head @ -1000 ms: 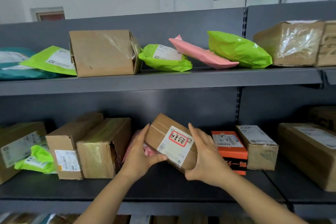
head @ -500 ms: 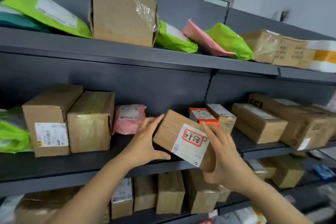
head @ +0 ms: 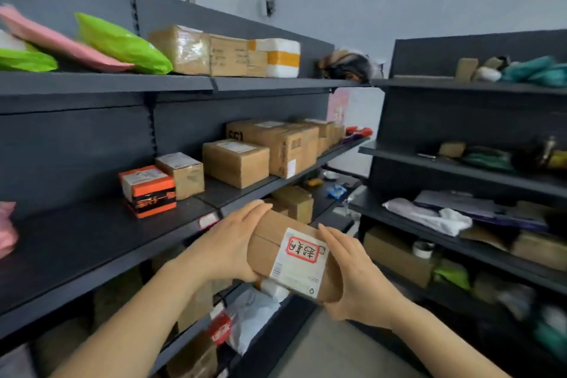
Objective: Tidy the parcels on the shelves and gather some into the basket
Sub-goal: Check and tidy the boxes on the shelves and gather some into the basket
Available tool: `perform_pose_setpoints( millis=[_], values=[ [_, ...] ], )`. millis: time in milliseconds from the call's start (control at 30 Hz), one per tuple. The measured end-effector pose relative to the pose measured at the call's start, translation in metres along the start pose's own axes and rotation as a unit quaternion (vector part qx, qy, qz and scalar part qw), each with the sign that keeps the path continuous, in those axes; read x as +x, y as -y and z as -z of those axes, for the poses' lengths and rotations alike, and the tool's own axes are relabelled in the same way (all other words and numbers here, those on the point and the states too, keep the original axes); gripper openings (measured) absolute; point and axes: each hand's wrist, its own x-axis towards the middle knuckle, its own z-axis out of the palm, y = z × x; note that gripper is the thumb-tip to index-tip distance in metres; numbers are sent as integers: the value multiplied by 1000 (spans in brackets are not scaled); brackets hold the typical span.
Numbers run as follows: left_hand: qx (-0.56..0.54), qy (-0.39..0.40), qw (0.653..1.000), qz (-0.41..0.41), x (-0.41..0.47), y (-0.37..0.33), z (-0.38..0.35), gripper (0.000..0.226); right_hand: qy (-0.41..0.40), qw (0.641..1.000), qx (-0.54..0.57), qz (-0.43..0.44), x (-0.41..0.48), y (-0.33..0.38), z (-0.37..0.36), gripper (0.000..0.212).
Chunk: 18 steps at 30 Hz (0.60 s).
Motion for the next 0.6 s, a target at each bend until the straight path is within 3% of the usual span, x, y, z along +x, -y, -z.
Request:
perform_pose_setpoints(
  millis=[333, 500, 600],
  values=[
    [-83, 85, 985, -124, 101, -275, -163, 114, -35, 973, -22, -225, -246, -197, 81, 114],
    [-141, 113, 969, -170, 131, -386, -219, 117, -80, 944, -39, -318, -344, -253, 123, 114],
    [-197, 121, 956, -182, 149, -436, -246, 115, -146, 917, -57, -366, -385, -276, 135, 111]
  ],
)
